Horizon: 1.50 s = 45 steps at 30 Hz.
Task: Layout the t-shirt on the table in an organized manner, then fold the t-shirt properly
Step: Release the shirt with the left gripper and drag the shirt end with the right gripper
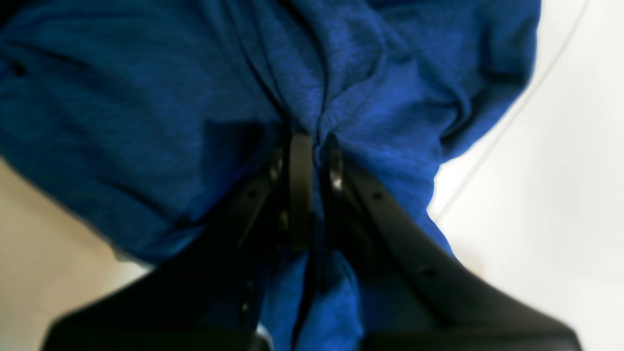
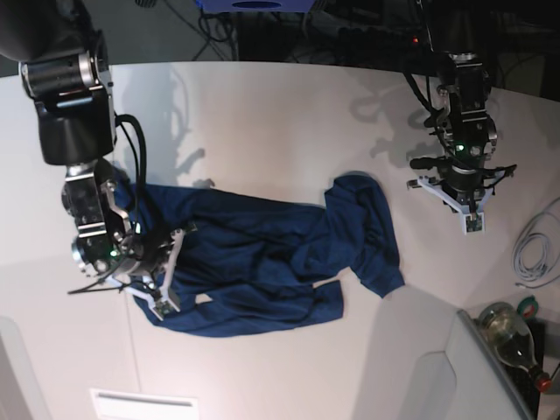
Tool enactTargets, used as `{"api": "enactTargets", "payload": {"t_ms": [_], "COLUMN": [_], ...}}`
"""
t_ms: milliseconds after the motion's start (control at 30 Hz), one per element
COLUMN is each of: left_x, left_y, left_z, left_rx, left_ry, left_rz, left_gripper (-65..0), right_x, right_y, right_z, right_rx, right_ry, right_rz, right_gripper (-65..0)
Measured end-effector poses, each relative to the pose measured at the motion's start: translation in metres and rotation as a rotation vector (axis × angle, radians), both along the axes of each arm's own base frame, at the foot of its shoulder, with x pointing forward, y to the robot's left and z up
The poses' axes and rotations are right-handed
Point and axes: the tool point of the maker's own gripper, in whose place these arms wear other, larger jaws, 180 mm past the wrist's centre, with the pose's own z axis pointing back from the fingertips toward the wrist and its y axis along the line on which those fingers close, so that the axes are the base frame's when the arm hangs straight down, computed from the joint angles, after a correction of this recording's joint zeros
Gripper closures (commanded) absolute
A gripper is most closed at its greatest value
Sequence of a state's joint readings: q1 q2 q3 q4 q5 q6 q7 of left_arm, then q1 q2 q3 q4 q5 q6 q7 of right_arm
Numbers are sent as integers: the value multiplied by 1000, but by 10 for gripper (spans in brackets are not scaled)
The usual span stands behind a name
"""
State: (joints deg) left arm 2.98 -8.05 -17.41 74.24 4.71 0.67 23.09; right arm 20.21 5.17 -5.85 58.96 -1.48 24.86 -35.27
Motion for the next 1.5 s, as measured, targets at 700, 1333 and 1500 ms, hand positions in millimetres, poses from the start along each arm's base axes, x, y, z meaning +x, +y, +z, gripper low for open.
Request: {"api": "enactTargets", "payload": {"t_ms": [700, 1333, 1500], "left_x": [3, -19, 24], "left_y": [-1, -12, -84], "left_z": [2, 3, 5], "left_rx": [4, -54, -259], "left_ry": [-3, -18, -83], "left_rz": [-2, -10, -113], "left_gripper": [0, 0, 0], "right_x": [-197, -114, -111], "right_y": [37, -49, -61], "right_z": [-12, -8, -7], "right_rx": [-29, -71, -89], "right_ry": [190, 176, 184], "right_rz": [96, -192, -210], "right_gripper": [-96, 0, -8]}}
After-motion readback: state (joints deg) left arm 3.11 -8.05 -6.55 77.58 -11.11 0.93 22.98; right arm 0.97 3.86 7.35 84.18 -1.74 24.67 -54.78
